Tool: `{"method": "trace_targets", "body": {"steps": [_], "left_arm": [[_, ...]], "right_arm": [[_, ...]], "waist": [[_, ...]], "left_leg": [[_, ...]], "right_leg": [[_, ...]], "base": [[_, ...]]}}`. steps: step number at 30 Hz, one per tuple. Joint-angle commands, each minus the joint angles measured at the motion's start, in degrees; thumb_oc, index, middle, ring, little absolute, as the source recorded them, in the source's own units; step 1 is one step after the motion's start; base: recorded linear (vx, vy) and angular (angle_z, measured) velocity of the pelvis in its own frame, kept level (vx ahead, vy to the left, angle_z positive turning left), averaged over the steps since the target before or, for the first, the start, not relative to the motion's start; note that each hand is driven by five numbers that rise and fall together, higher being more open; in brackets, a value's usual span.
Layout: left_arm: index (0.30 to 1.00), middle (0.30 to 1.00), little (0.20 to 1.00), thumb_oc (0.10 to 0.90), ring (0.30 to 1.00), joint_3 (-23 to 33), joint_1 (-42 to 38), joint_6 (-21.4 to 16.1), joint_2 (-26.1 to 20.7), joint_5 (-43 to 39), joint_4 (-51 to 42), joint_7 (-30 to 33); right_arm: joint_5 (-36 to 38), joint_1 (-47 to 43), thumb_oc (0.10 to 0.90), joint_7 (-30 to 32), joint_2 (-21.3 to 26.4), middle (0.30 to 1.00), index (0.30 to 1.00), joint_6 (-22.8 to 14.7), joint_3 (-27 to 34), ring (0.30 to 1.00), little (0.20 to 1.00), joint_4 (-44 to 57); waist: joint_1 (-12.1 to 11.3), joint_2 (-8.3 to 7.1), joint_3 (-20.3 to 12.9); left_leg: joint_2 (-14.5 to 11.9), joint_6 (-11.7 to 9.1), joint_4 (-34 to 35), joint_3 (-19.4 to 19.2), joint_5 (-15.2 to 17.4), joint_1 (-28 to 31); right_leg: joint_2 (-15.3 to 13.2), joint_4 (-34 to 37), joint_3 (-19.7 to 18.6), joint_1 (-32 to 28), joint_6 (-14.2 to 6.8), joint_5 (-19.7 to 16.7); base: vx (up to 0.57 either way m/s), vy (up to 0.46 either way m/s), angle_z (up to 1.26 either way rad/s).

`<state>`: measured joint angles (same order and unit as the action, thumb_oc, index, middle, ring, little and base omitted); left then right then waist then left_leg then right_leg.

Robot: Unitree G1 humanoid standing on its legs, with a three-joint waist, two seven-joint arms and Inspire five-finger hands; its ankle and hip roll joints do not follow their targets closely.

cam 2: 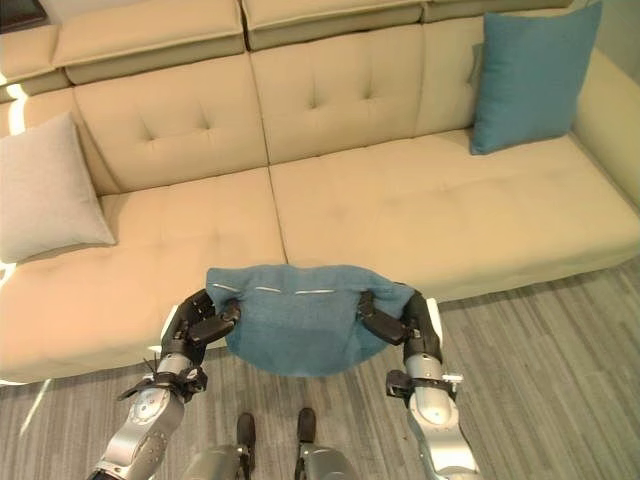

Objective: Pick up all the scattered cushions and arrange them neatly on the sofa.

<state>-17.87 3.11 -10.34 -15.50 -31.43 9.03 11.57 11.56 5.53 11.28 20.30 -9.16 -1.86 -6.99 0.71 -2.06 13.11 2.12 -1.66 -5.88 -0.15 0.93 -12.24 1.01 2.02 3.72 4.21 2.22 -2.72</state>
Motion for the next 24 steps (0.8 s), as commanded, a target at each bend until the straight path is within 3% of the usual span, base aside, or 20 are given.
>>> {"method": "trace_targets", "body": {"steps": [1,5,7,8,13,15,18,19,24], "left_arm": [[0.300,0.300,0.300,0.400,0.300,0.71,-3.08,-5.98,-0.62,1.77,-7.01,-4.04],[0.300,0.300,0.300,0.400,0.300,1.32,-2.56,-5.59,-1.47,1.81,-7.54,-4.13],[0.300,0.300,0.300,0.400,0.300,1.86,-2.30,-5.52,-2.08,2.05,-7.90,-3.94],[0.300,0.300,0.300,0.400,0.300,2.39,-2.16,-5.57,-2.56,2.08,-7.97,-3.46],[0.300,0.300,0.300,0.400,0.300,3.07,-2.18,-5.85,-2.78,2.23,-8.02,-3.15],[0.300,0.300,0.300,0.400,0.300,2.92,-2.09,-6.22,-2.08,2.04,-7.53,-3.79],[0.300,0.300,0.300,0.400,0.300,2.75,-2.15,-6.23,-1.70,1.84,-7.35,-3.86],[0.300,0.300,0.300,0.400,0.300,2.92,-2.32,-6.40,-1.51,1.83,-7.21,-3.75],[0.300,0.300,0.300,0.400,0.300,2.96,-2.33,-6.88,-0.87,1.60,-6.76,-4.07]], "right_arm": [[0.74,-3.86,0.400,-0.63,-0.64,0.300,0.300,-7.28,0.23,0.300,0.300,7.68],[0.53,-4.13,0.400,-1.32,-1.70,0.300,0.300,-6.88,-0.37,0.300,0.300,7.60],[0.14,-4.63,0.400,-1.52,-2.44,0.300,0.300,-6.80,-0.64,0.300,0.300,7.61],[0.01,-5.14,0.400,-1.86,-3.18,0.300,0.300,-6.70,-1.39,0.300,0.300,7.56],[-0.02,-4.99,0.400,-2.35,-4.15,0.300,0.300,-6.94,-1.75,0.300,0.300,8.05],[-0.64,-5.12,0.400,-2.30,-3.95,0.300,0.300,-7.01,-1.48,0.300,0.300,7.89],[-0.61,-5.63,0.400,-2.12,-3.47,0.300,0.300,-7.04,-1.62,0.300,0.300,7.65],[-0.50,-5.93,0.400,-1.98,-3.26,0.300,0.300,-7.12,-1.80,0.300,0.300,7.69],[-0.90,-5.48,0.400,-2.03,-2.95,0.300,0.300,-7.22,-1.89,0.300,0.300,7.94]], "waist": [[0.06,-1.03,-8.63],[-0.60,-1.18,-9.26],[-0.76,-1.25,-8.80],[-0.74,-1.13,-7.99],[-0.58,-0.52,-6.90],[-0.04,-0.08,-7.36],[0.58,-0.02,-7.43],[1.09,-0.08,-7.08],[1.66,-0.58,-7.01]], "left_leg": [[0.24,-0.58,0.25,0.01,0.50,3.08],[-0.08,0.79,1.78,-1.92,1.45,5.98],[-0.23,1.83,1.69,-2.74,2.17,7.22],[-0.47,2.77,1.74,-3.21,2.57,8.37],[-0.69,3.74,2.15,-2.80,2.99,9.47],[-0.10,3.74,4.63,-1.68,3.50,11.91],[0.21,3.51,5.95,-1.09,4.14,13.51],[0.39,3.19,6.23,-0.35,4.78,14.70],[0.56,2.42,5.89,1.12,6.78,17.03]], "right_leg": [[-2.29,-1.93,-0.13,-8.69,-7.63,7.25],[-3.42,-5.94,-0.68,-8.02,-8.92,8.23],[-4.24,-11.85,-0.75,-5.88,-10.61,7.19],[-4.83,-18.36,-0.86,-2.73,-12.37,5.02],[-5.67,-24.40,0.00,1.34,-12.94,3.76],[-5.69,-17.92,0.69,2.63,-11.33,5.15],[-5.63,-11.44,0.29,4.29,-11.35,3.16],[-5.97,-7.19,0.26,6.17,-12.05,0.87],[-6.27,-4.51,0.32,5.12,-12.31,-1.14]], "base": [[0.21,0.114,-0.69],[0.14,0.132,-0.45],[0.11,0.148,-0.41],[0.06,0.107,-0.31],[0.04,0.062,-0.10],[0.22,-0.008,0.05],[0.18,-0.057,0.02],[0.13,-0.060,0.10],[0.18,-0.132,0.29]]}}
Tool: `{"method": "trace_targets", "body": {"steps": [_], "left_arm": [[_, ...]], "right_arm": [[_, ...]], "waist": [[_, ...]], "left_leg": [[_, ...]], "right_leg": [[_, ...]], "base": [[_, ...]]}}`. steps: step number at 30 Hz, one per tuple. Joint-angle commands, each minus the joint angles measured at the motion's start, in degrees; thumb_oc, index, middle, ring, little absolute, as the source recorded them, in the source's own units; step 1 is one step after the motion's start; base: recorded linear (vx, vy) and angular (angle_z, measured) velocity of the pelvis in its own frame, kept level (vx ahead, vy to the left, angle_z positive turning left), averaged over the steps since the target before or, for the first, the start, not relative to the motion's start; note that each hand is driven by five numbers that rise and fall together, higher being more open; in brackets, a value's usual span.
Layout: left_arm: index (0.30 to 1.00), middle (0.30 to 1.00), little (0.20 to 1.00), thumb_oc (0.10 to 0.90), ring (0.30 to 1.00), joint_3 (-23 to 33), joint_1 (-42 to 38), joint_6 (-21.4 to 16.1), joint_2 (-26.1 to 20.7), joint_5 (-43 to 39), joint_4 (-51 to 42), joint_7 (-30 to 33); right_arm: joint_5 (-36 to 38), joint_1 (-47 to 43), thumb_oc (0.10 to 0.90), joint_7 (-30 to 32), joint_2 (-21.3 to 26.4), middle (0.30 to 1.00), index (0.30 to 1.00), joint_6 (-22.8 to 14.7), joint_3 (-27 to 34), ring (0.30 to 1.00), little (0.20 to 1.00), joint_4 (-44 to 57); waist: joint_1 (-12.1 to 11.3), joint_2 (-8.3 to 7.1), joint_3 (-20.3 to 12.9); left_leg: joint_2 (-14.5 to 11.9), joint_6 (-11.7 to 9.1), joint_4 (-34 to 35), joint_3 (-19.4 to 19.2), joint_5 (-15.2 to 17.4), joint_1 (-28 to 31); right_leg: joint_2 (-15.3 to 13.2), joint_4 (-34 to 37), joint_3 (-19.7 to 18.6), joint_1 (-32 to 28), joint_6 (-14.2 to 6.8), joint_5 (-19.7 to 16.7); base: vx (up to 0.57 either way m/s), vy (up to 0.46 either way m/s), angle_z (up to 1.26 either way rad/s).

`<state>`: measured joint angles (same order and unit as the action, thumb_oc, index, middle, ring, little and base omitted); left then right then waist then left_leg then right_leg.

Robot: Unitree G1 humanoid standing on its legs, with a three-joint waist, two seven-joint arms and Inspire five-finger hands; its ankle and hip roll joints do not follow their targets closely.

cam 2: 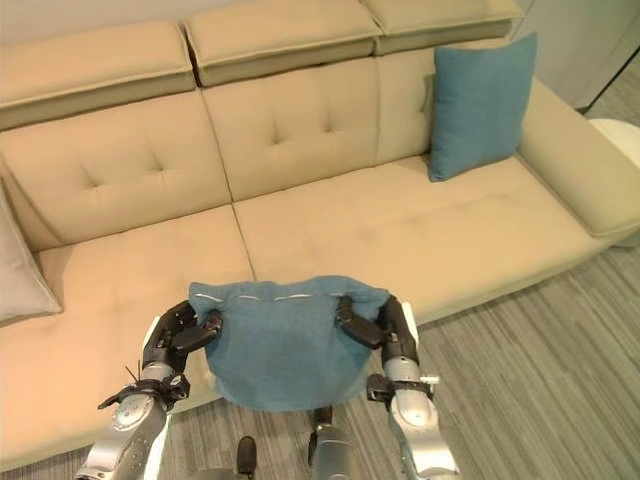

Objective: Pick up all the scattered cushions and arrange them neatly on the sofa.

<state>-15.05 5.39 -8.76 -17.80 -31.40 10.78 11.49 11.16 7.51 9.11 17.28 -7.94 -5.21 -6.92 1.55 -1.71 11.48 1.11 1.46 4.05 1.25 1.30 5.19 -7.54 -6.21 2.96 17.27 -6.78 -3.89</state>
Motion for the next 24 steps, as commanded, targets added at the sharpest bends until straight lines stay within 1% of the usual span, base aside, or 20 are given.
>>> {"method": "trace_targets", "body": {"steps": [1,3,5,6,7,8,9,10,11,12,13,14,16,17,18,19,21,24], "left_arm": [[0.300,0.300,0.300,0.400,0.300,0.07,-4.48,-8.43,1.78,1.23,-8.64,-3.88],[0.300,0.300,0.300,0.400,0.300,-0.33,-4.22,-8.28,2.18,0.84,-8.70,-4.25],[0.300,0.300,0.300,0.400,0.300,-1.01,-4.30,-8.15,2.46,0.39,-8.82,-4.57],[0.300,0.300,0.300,0.400,0.300,-1.03,-4.29,-8.14,2.47,0.39,-8.83,-4.57],[0.300,0.300,0.300,0.400,0.300,-1.60,-5.02,-8.05,2.82,-0.30,-8.64,-4.56],[0.300,0.300,0.300,0.400,0.300,-1.86,-5.33,-8.01,2.95,-0.53,-8.66,-4.51],[0.300,0.300,0.300,0.400,0.300,-1.85,-5.55,-8.02,3.14,-0.59,-8.59,-4.70],[0.300,0.300,0.300,0.400,0.300,-1.84,-5.56,-8.02,3.14,-0.59,-8.59,-4.71],[0.300,0.300,0.300,0.400,0.300,-1.76,-5.43,-7.86,3.18,-0.48,-8.47,-4.88],[0.300,0.300,0.300,0.400,0.300,-1.89,-5.27,-7.57,3.42,-0.69,-8.04,-5.25],[0.300,0.300,0.300,0.400,0.300,-1.96,-5.16,-7.37,3.52,-0.57,-7.65,-5.40],[0.300,0.300,0.300,0.400,0.300,-1.97,-5.14,-7.37,3.52,-0.57,-7.64,-5.41],[0.300,0.300,0.300,0.400,0.300,-2.18,-5.53,-6.95,3.39,-0.20,-7.38,-5.41],[0.300,0.300,0.300,0.400,0.300,-2.24,-5.76,-6.88,3.35,-0.02,-7.38,-5.22],[0.300,0.300,0.300,0.400,0.300,-2.01,-6.06,-7.04,3.20,0.29,-7.84,-4.39],[0.300,0.300,0.300,0.400,0.300,-2.06,-5.55,-7.06,3.15,0.40,-8.19,-4.53],[0.300,0.300,0.300,0.400,0.300,-2.10,-5.11,-7.05,2.98,0.45,-8.44,-4.57],[0.300,0.300,0.300,0.400,0.300,-1.83,-4.35,-6.80,2.33,0.66,-8.88,-4.81]], "right_arm": [[-0.49,-6.96,0.400,0.18,0.00,0.300,0.300,-8.43,1.67,0.300,0.300,7.96],[-0.39,-6.34,0.400,0.17,0.28,0.300,0.300,-8.35,2.12,0.300,0.300,8.02],[0.07,-5.55,0.400,0.38,0.57,0.300,0.300,-8.53,2.78,0.300,0.300,8.12],[0.07,-5.54,0.400,0.38,0.58,0.300,0.300,-8.54,2.79,0.300,0.300,8.12],[0.52,-5.25,0.400,0.81,1.14,0.300,0.300,-8.64,3.54,0.300,0.300,8.19],[0.63,-5.30,0.400,1.24,1.61,0.300,0.300,-8.71,3.82,0.300,0.300,8.26],[1.17,-5.33,0.400,1.42,1.90,0.300,0.300,-8.59,4.04,0.300,0.300,8.16],[1.18,-5.34,0.400,1.41,1.90,0.300,0.300,-8.60,4.04,0.300,0.300,8.14],[1.34,-5.12,0.400,1.41,1.95,0.300,0.300,-8.57,4.31,0.300,0.300,8.05],[1.21,-4.86,0.400,1.45,2.03,0.300,0.300,-8.39,4.67,0.300,0.300,8.10],[1.20,-4.63,0.400,1.43,2.00,0.300,0.300,-8.39,4.81,0.300,0.300,8.07],[1.21,-4.60,0.400,1.43,2.00,0.300,0.300,-8.40,4.81,0.300,0.300,8.08],[1.26,-4.48,0.400,1.68,2.10,0.300,0.300,-8.22,5.28,0.300,0.300,8.00],[1.37,-4.43,0.400,1.89,2.00,0.300,0.300,-8.19,5.37,0.300,0.300,7.93],[1.50,-4.73,0.400,2.48,1.73,0.300,0.300,-8.03,5.34,0.300,0.300,7.44],[1.10,-4.41,0.400,2.32,1.14,0.300,0.300,-8.12,5.16,0.300,0.300,7.51],[1.08,-4.35,0.400,2.24,0.86,0.300,0.300,-8.12,5.15,0.300,0.300,7.56],[1.05,-4.31,0.400,1.78,0.30,0.300,0.300,-7.78,4.51,0.300,0.300,7.46]], "waist": [[0.98,-0.91,-5.90],[1.31,-0.63,-6.58],[1.61,-0.45,-6.84],[1.73,-0.41,-6.85],[1.93,-0.64,-6.17],[1.68,-1.14,-5.28],[1.70,-1.46,-4.74],[1.70,-1.42,-4.77],[1.62,-1.62,-4.76],[1.56,-1.92,-5.07],[1.64,-2.00,-5.31],[1.66,-2.07,-5.28],[1.63,-2.06,-5.66],[1.54,-1.85,-5.64],[1.10,-1.44,-5.44],[1.05,-1.04,-5.75],[1.14,-1.07,-6.22],[0.87,-1.21,-7.40]], "left_leg": [[1.09,-1.13,-4.03,0.06,6.73,-0.16],[0.12,-2.01,-4.65,0.60,7.44,0.05],[-0.92,-3.53,-7.70,0.73,7.71,-0.93],[-0.96,-3.56,-7.96,0.88,7.84,-1.08],[-1.77,-5.39,-15.33,0.63,5.70,-4.87],[-1.98,-5.92,-20.04,0.12,3.98,-7.67],[-2.71,-5.46,-24.00,-1.45,3.46,-10.50],[-2.76,-5.46,-24.22,-1.43,3.57,-10.65],[-3.15,-5.11,-24.05,-2.58,3.76,-11.22],[-3.52,-4.59,-20.95,-4.05,4.66,-11.54],[-3.60,-4.49,-18.91,-4.45,5.08,-11.50],[-3.51,-4.46,-18.64,-4.45,4.96,-11.30],[-3.69,-4.71,-13.91,-5.60,2.73,-12.42],[-3.66,-4.97,-11.80,-6.02,1.26,-12.86],[-3.91,-5.35,-9.50,-5.67,-0.08,-13.29],[-3.50,-5.17,-8.26,-4.29,-0.22,-12.37],[-3.21,-5.08,-7.38,-4.08,-0.19,-11.67],[-2.65,-4.50,-4.18,-4.81,-0.32,-8.53]], "right_leg": [[2.52,3.70,0.64,-8.31,-3.08,0.05],[2.89,4.15,1.00,-9.15,-2.43,0.39],[3.41,4.90,1.79,-10.90,-1.32,1.53],[3.42,4.95,1.94,-10.96,-1.29,1.53],[3.40,5.49,2.89,-12.48,-0.29,2.25],[3.16,5.49,3.33,-13.34,0.38,2.62],[3.32,5.94,3.94,-14.34,1.20,3.39],[3.36,5.97,3.95,-14.31,1.20,3.37],[3.43,6.38,4.40,-15.08,1.35,3.73],[3.20,7.06,5.10,-16.15,1.26,4.18],[3.07,7.37,5.34,-16.59,1.09,4.37],[3.00,7.43,5.36,-16.71,1.07,4.39],[3.12,8.30,6.12,-17.80,0.80,4.76],[3.37,8.57,6.27,-18.29,0.67,5.09],[3.85,8.16,5.92,-18.60,0.68,5.93],[4.22,7.62,5.68,-18.84,0.61,6.35],[4.08,7.43,5.55,-19.08,0.54,6.33],[3.64,7.31,4.88,-19.94,0.24,6.54]], "base": [[0.13,-0.117,0.29],[0.19,-0.186,0.11],[0.15,-0.172,0.24],[0.09,-0.178,0.55],[0.04,-0.167,0.66],[0.04,-0.228,0.68],[-0.01,-0.116,0.38],[0.03,-0.098,0.24],[0.12,-0.050,0.24],[0.17,-0.048,0.25],[0.13,-0.011,0.27],[0.10,0.011,0.25],[0.12,0.031,0.30],[0.14,0.088,0.18],[0.18,0.147,0.01],[0.13,0.127,-0.13],[0.13,0.092,-0.29],[0.16,0.124,-0.21]]}}
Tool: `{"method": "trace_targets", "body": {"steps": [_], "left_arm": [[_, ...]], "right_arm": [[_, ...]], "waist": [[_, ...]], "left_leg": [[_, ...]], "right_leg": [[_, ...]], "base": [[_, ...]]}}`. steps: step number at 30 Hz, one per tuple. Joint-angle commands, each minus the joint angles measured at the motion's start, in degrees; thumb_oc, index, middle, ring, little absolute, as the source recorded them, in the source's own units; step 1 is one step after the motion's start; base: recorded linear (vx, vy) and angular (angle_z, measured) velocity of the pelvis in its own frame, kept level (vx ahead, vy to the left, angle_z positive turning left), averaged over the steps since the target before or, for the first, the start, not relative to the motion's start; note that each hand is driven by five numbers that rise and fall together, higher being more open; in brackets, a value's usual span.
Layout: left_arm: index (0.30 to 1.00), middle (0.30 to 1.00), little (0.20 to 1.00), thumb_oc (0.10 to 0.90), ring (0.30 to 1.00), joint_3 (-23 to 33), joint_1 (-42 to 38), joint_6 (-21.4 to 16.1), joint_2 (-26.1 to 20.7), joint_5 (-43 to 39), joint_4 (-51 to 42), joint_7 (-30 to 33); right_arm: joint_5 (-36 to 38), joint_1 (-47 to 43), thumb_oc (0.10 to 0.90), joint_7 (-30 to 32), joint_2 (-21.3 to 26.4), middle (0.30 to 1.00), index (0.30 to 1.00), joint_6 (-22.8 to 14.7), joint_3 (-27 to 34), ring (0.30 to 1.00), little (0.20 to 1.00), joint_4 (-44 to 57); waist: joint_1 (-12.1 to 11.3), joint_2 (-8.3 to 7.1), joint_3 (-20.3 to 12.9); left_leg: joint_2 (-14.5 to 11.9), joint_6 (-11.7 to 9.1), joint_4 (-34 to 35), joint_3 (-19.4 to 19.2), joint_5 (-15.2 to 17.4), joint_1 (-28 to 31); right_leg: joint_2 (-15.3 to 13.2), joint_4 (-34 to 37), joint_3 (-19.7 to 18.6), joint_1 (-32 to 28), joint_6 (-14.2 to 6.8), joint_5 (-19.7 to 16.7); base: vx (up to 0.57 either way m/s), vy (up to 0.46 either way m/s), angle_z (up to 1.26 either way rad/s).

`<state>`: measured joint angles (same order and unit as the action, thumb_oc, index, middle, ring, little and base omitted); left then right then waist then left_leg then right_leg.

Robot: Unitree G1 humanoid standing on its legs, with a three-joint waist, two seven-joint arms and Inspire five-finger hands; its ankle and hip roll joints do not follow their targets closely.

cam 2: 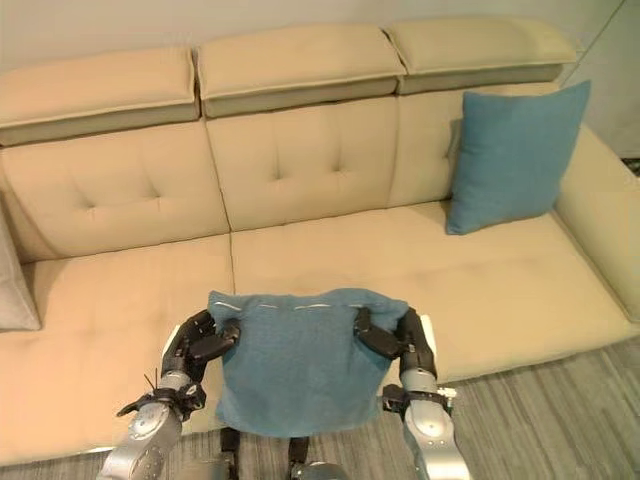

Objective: Pick up all the scattered cushions and arrange them neatly on the sofa.

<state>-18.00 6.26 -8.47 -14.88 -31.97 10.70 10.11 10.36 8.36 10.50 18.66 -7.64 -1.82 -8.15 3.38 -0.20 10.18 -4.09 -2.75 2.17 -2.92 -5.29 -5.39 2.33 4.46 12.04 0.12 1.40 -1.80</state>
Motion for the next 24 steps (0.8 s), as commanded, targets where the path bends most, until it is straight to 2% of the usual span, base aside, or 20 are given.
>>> {"method": "trace_targets", "body": {"steps": [1,5,13,19,20,22,24], "left_arm": [[0.300,0.300,0.300,0.400,0.300,1.36,-5.21,-7.05,-0.99,1.48,-9.05,-3.42],[0.300,0.300,0.300,0.400,0.300,2.00,-5.71,-7.27,-1.67,2.19,-10.26,-2.91],[0.300,0.300,0.300,0.400,0.300,3.99,-12.28,-10.34,-2.19,3.19,-13.58,1.24],[0.300,0.300,0.300,0.400,0.300,3.55,-22.77,-12.49,-3.73,5.89,-12.76,5.48],[0.300,0.300,0.300,0.400,0.300,3.34,-26.60,-12.97,-4.06,7.43,-11.41,7.49],[0.300,0.300,0.300,0.400,0.300,3.22,-28.60,-13.23,-4.46,8.37,-10.44,8.62],[0.300,0.300,0.300,0.400,0.300,2.61,-33.84,-13.97,-4.78,9.75,-7.49,11.02]], "right_arm": [[1.71,-5.47,0.400,0.09,-1.24,0.300,0.300,-7.79,0.66,0.300,0.300,8.56],[1.43,-6.59,0.400,-0.09,-1.38,0.300,0.300,-7.69,-0.08,0.300,0.300,8.85],[-0.35,-16.50,0.400,1.55,0.03,0.300,0.300,-8.19,-3.75,0.300,0.300,9.30],[-0.17,-25.48,0.400,3.07,1.76,0.300,0.300,-8.44,-6.26,0.300,0.300,7.89],[-0.06,-29.11,0.400,3.93,1.87,0.300,0.300,-8.60,-7.19,0.300,0.300,6.68],[-0.25,-31.06,0.400,4.64,2.00,0.300,0.300,-8.77,-7.69,0.300,0.300,6.05],[-0.98,-35.80,0.400,6.58,2.17,0.300,0.300,-9.17,-8.82,0.300,0.300,3.77]], "waist": [[-1.22,-2.80,-6.78],[-1.80,-3.00,-7.60],[-3.85,-3.40,-8.85],[-4.40,-3.44,-9.26],[-4.57,-3.30,-9.15],[-4.65,-3.22,-9.07],[-4.81,-2.95,-8.94]], "left_leg": [[2.79,0.04,-0.64,-1.14,6.20,3.48],[3.18,0.46,1.63,-1.75,5.98,5.35],[3.42,0.32,2.83,-1.70,6.22,5.47],[3.21,-0.51,2.83,-1.21,6.11,5.41],[3.15,-0.67,2.83,-1.20,6.13,5.57],[3.13,-0.76,2.83,-1.24,6.12,5.60],[2.91,-1.08,2.83,-1.25,6.03,5.39]], "right_leg": [[-6.51,-3.32,-4.51,-3.03,-8.27,4.36],[-6.86,-2.70,-4.66,-3.49,-8.84,3.92],[-7.01,0.54,-4.02,-3.72,-9.65,2.17],[-7.22,0.54,-2.83,-3.89,-9.82,2.44],[-7.28,0.54,-2.60,-3.93,-9.96,2.51],[-7.32,0.54,-2.57,-3.91,-10.06,2.47],[-7.40,0.54,-2.13,-3.55,-10.33,2.42]], "base": [[0.17,0.146,0.07],[0.07,0.073,0.11],[0.01,0.022,0.02],[0.02,0.001,0.05],[0.01,0.002,0.03],[0.00,0.000,0.00],[0.00,0.000,0.00]]}}
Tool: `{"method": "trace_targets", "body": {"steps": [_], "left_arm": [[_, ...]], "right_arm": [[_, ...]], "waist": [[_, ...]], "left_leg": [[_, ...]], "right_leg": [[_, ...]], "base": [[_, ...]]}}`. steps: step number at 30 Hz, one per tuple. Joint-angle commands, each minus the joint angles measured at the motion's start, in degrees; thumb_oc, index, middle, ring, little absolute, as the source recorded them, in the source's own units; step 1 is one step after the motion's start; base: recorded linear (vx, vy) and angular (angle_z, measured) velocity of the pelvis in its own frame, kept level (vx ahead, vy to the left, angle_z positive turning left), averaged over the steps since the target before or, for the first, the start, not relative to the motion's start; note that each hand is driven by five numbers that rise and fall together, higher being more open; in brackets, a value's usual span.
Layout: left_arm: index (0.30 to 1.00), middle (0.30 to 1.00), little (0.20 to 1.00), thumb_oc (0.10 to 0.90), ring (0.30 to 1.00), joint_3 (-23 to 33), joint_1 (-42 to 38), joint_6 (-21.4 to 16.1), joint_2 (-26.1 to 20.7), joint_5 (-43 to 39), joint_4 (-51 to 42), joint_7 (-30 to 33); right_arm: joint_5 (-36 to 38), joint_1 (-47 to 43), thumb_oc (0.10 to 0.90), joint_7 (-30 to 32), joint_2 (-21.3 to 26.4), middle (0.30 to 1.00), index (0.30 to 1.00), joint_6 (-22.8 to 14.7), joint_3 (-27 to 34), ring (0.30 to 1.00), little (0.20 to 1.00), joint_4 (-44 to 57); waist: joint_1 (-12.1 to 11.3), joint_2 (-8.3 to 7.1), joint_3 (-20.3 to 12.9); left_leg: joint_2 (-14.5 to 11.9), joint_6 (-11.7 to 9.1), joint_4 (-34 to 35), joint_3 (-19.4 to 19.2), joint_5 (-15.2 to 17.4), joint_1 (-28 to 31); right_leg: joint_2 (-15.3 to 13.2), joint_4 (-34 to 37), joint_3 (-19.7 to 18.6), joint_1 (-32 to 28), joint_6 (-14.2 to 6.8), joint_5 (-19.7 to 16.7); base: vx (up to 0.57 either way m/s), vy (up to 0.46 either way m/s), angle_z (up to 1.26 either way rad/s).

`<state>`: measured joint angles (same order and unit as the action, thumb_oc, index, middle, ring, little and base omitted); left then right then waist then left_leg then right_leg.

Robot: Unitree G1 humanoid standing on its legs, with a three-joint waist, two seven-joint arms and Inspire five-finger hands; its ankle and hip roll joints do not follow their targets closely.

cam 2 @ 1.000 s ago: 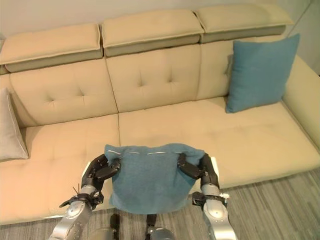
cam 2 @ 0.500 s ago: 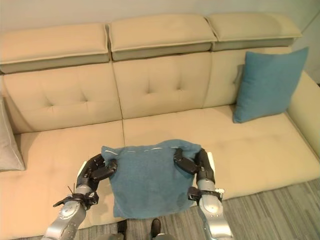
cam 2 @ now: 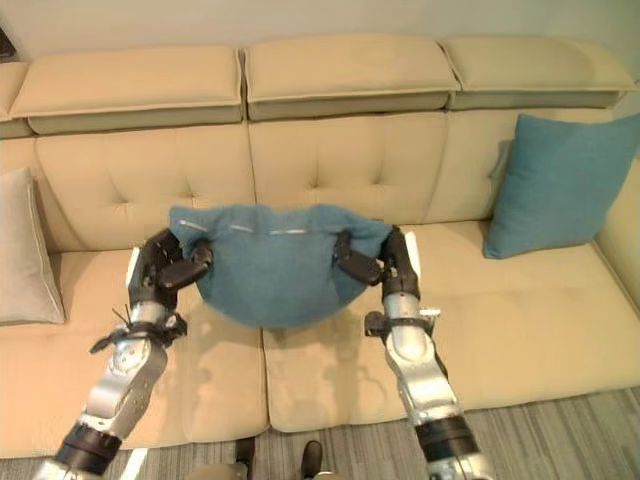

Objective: Pick up all the scattered cushions and arrange them neatly on the sofa.

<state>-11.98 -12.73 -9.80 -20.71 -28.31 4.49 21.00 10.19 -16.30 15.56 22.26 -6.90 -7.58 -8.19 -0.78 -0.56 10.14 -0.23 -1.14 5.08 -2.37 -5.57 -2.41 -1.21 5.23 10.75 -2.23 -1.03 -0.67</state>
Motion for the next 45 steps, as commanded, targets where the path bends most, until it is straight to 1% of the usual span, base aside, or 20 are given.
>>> {"method": "trace_targets", "body": {"steps": [1,3,5,7,12,19,20,23,28,29,30,31,32,33,35,36,38,41,43,45], "left_arm": [[0.300,0.300,0.300,0.400,0.300,-3.90,-16.79,-12.85,1.00,6.34,-0.10,0.84],[0.300,0.300,0.300,0.400,0.300,-3.92,-17.02,-12.94,1.01,6.34,0.08,0.86],[0.300,0.300,0.300,0.400,0.300,-5.27,-23.72,-13.27,0.47,7.87,4.18,4.06],[0.300,0.300,0.300,0.400,0.300,-6.31,-28.15,-13.07,-0.94,10.82,7.19,6.29],[0.300,0.300,0.300,0.400,0.300,-7.98,-33.67,-12.87,-2.10,13.30,10.79,8.25],[0.300,0.300,0.300,0.400,0.300,-9.20,-35.80,-13.31,-0.29,10.93,14.47,8.57],[0.300,0.300,0.300,0.400,0.300,-9.39,-35.98,-13.45,0.10,10.02,15.54,8.51],[0.300,0.300,0.300,0.400,0.300,-9.26,-35.04,-13.55,0.75,8.55,17.00,8.17],[0.300,0.300,0.300,0.400,0.300,-9.06,-32.28,-13.31,1.49,6.47,18.48,6.69],[0.328,0.328,0.328,0.419,0.328,-9.05,-30.69,-12.94,1.59,6.39,19.22,6.12],[0.441,0.441,0.441,0.494,0.441,-9.06,-30.64,-12.94,1.59,6.39,19.21,6.11],[0.639,0.639,0.639,0.626,0.639,-8.90,-30.26,-12.85,1.48,6.48,19.50,6.08],[0.900,0.900,0.900,0.800,0.900,-8.77,-29.90,-12.77,1.37,6.46,19.85,6.07],[0.900,0.900,0.900,0.800,0.900,-8.51,-29.85,-12.68,0.99,6.58,20.80,6.37],[0.900,0.900,0.900,0.800,0.900,-8.30,-30.00,-12.74,0.70,6.57,21.23,6.49],[0.900,0.900,0.900,0.800,0.900,-7.60,-30.02,-12.64,-0.41,6.99,22.11,6.90],[0.900,0.900,0.900,0.800,0.900,-7.25,-30.26,-12.55,-1.01,7.01,22.70,7.09],[0.900,0.900,0.900,0.800,0.900,-5.31,-31.75,-12.28,-4.36,7.08,25.86,7.98],[0.900,0.900,0.900,0.800,0.900,-4.63,-32.06,-12.22,-5.36,6.97,26.55,8.05],[0.900,0.900,0.900,0.800,0.900,-2.86,-31.91,-11.49,-8.93,7.20,28.31,7.87]], "right_arm": [[-1.10,-12.57,0.400,2.20,-1.32,0.300,0.300,-10.06,-3.37,0.300,0.300,2.98],[-1.11,-12.77,0.400,2.23,-1.30,0.300,0.300,-10.12,-3.35,0.300,0.300,2.85],[-1.68,-18.23,0.400,5.38,-1.35,0.300,0.300,-10.48,-4.26,0.300,0.300,-0.65],[-2.17,-21.99,0.400,7.30,-0.74,0.300,0.300,-10.91,-4.85,0.300,0.300,-3.29],[-1.75,-27.89,0.400,9.68,0.89,0.300,0.300,-11.06,-5.22,0.300,0.300,-7.97],[-0.54,-32.76,0.400,10.50,2.13,0.300,0.300,-10.27,-6.34,0.300,0.300,-13.44],[-0.44,-33.96,0.400,10.72,2.69,0.300,0.300,-9.87,-6.82,0.300,0.300,-15.03],[-0.10,-34.60,0.400,10.65,2.94,0.300,0.300,-9.30,-7.36,0.300,0.300,-17.04],[0.38,-33.47,0.400,10.27,2.55,0.300,0.300,-8.71,-7.12,0.300,0.300,-18.01],[0.12,-32.35,0.400,9.97,2.35,0.300,0.300,-8.52,-6.95,0.300,0.300,-18.01],[0.11,-32.30,0.400,9.97,2.33,0.300,0.300,-8.51,-6.95,0.300,0.300,-17.98],[-0.03,-31.96,0.427,9.97,2.23,0.340,0.340,-8.41,-6.86,0.340,0.340,-18.01],[-0.45,-31.68,0.573,10.06,2.25,0.559,0.559,-8.33,-6.94,0.559,0.559,-18.16],[-1.35,-31.86,0.800,10.74,2.67,0.900,0.900,-8.08,-7.16,0.900,0.900,-18.96],[-1.66,-32.31,0.800,11.04,3.05,0.900,0.900,-7.92,-7.30,0.900,0.900,-19.71],[-2.38,-33.03,0.800,11.87,3.83,0.900,0.900,-7.48,-7.35,0.900,0.900,-21.37],[-2.51,-33.52,0.800,12.28,4.34,0.900,0.900,-7.35,-7.24,0.900,0.900,-22.19],[-3.14,-35.84,0.800,13.50,7.81,0.900,0.900,-6.13,-7.29,0.900,0.900,-26.39],[-3.16,-36.19,0.800,13.50,8.67,0.900,0.900,-5.70,-7.27,0.900,0.900,-27.44],[-3.24,-36.19,0.800,13.58,11.95,0.900,0.900,-4.33,-6.58,0.900,0.900,-30.82]], "waist": [[-0.66,-2.50,-8.82],[-0.66,-2.49,-8.70],[-0.72,-2.15,-8.14],[-0.79,-1.96,-7.37],[-1.09,-1.69,-5.86],[-1.12,-1.74,-4.15],[-1.10,-1.81,-3.70],[-1.14,-1.99,-3.53],[-1.13,-2.38,-3.88],[-1.03,-2.56,-3.93],[-1.02,-2.57,-4.01],[-1.00,-2.66,-4.04],[-1.01,-2.75,-4.12],[-0.94,-2.91,-4.04],[-0.91,-2.93,-4.02],[-1.03,-3.01,-4.00],[-1.03,-2.98,-3.95],[-1.09,-2.88,-4.04],[-1.11,-2.82,-3.92],[-1.09,-2.74,-4.21]], "left_leg": [[-0.99,-2.77,-0.08,-1.77,6.29,2.27],[-0.99,-2.77,-0.08,-1.76,6.28,2.25],[-1.16,-3.03,-0.08,-1.71,6.05,1.46],[-1.21,-3.15,-0.08,-1.68,5.77,0.57],[-1.23,-3.28,-0.08,-1.33,5.02,-2.20],[-1.15,-3.57,-0.08,-0.88,3.87,-5.81],[-1.10,-3.72,-0.08,-0.76,3.35,-7.35],[-0.94,-3.89,-0.08,-0.74,2.67,-9.22],[-0.94,-4.02,-0.08,-0.80,2.13,-10.86],[-0.95,-4.04,-0.08,-0.89,1.99,-11.28],[-0.96,-4.04,-0.08,-0.88,1.98,-11.33],[-1.01,-4.08,-0.08,-0.88,1.89,-11.54],[-1.02,-4.09,-0.08,-0.89,1.81,-11.76],[-1.12,-4.15,-0.08,-0.94,1.70,-11.94],[-1.17,-4.17,-0.08,-0.99,1.69,-11.99],[-1.26,-4.17,-0.08,-1.06,1.68,-11.94],[-1.31,-4.17,-0.08,-1.11,1.68,-11.86],[-1.38,-4.32,-0.08,-1.04,1.76,-11.27],[-1.42,-4.35,-0.08,-1.05,1.77,-11.10],[-1.38,-4.38,-0.08,-1.08,1.89,-10.61]], "right_leg": [[-3.88,-0.23,-0.75,-1.05,-8.02,1.27],[-3.88,-0.23,-0.73,-1.03,-8.02,1.26],[-3.84,-0.23,-0.43,-0.13,-8.44,1.07],[-3.79,-0.23,-0.44,0.84,-8.70,0.79],[-3.72,-0.23,-0.48,3.56,-9.03,0.11],[-3.68,-0.23,-0.56,7.44,-9.03,-0.97],[-3.74,-0.23,-0.51,9.04,-8.97,-1.52],[-3.73,-0.23,-0.47,11.22,-8.77,-2.27],[-3.78,-0.23,-0.49,12.96,-8.49,-2.70],[-3.78,-0.23,-0.48,13.45,-8.41,-2.84],[-3.78,-0.23,-0.48,13.50,-8.41,-2.85],[-3.78,-0.23,-0.41,13.72,-8.41,-2.88],[-3.78,-0.23,-0.37,14.00,-8.37,-2.92],[-3.73,-0.23,-0.44,14.24,-8.36,-2.92],[-3.68,-0.23,-0.50,14.38,-8.35,-2.92],[-3.57,-0.23,-0.46,14.38,-8.29,-2.80],[-3.55,-0.23,-0.45,14.31,-8.25,-2.76],[-3.47,-0.23,-0.37,13.85,-8.12,-2.60],[-3.46,-0.23,-0.31,13.69,-8.14,-2.59],[-3.42,-0.23,-0.16,13.20,-8.21,-2.46]], "base": [[0.00,0.000,0.00],[-0.02,0.002,0.03],[-0.08,0.004,0.05],[-0.11,0.004,0.06],[-0.09,0.003,0.04],[-0.09,0.006,0.05],[-0.12,0.010,-0.09],[-0.06,0.002,-0.06],[-0.02,0.000,0.24],[-0.01,0.000,0.27],[-0.01,-0.004,0.23],[0.00,-0.006,-0.06],[-0.02,-0.011,-0.14],[-0.01,-0.007,-0.12],[-0.01,-0.005,0.05],[-0.01,-0.009,0.15],[0.00,-0.013,-0.04],[0.01,-0.011,-0.15],[0.00,-0.001,0.03],[0.00,0.000,0.00]]}}
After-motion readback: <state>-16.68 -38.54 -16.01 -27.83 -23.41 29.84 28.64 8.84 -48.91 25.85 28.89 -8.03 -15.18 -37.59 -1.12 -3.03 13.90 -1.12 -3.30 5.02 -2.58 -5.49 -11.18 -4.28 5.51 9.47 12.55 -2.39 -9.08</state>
